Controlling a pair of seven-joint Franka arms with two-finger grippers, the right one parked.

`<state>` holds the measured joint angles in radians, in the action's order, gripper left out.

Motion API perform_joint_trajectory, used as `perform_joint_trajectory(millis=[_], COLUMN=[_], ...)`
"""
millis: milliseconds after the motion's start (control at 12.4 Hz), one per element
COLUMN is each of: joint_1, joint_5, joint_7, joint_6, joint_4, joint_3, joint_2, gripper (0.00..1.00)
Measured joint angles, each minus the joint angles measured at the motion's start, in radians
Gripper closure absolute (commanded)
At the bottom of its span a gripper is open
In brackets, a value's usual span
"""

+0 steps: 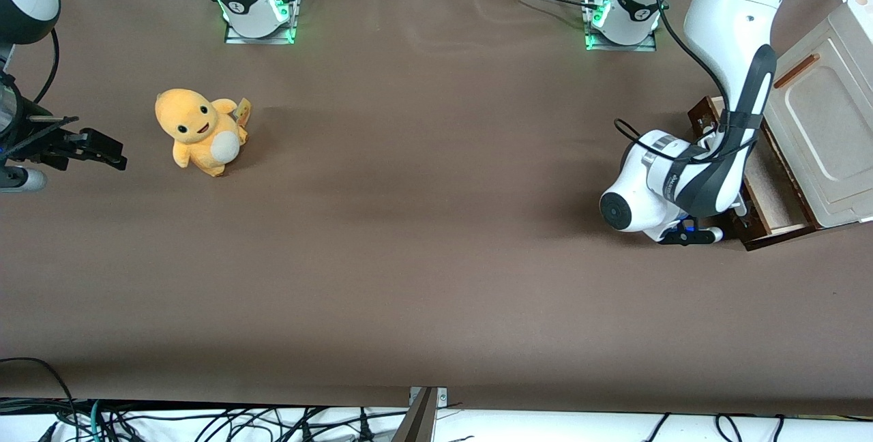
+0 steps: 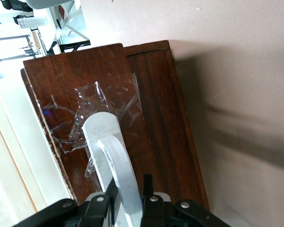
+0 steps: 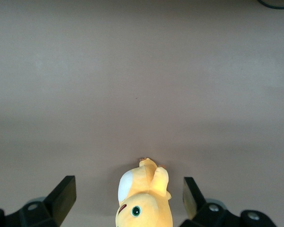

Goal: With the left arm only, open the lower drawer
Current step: 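Pull the white handle outward with the left gripper, sliding the drawer open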

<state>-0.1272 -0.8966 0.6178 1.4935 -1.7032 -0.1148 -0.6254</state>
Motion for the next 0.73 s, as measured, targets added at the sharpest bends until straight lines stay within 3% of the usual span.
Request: perform_joint_trajectory(millis=[81,162,566,727], joint_1=[0.000,0.000,-0.002,-0.004], joint_5=[0.002,0.003,0.011,0.046], joint_7=[-0.001,-0.001,-0.025,-0.025], joint_6=[0.000,0.000,0.001,0.026], joint_4=[0.002,0.003,0.006,0.030], joint_3=[0.000,0.000,-0.021,-0.034], joint_2=[0.000,0.000,-0.003,-0.003], gripper=[0.57,0.01,0.00,0.00])
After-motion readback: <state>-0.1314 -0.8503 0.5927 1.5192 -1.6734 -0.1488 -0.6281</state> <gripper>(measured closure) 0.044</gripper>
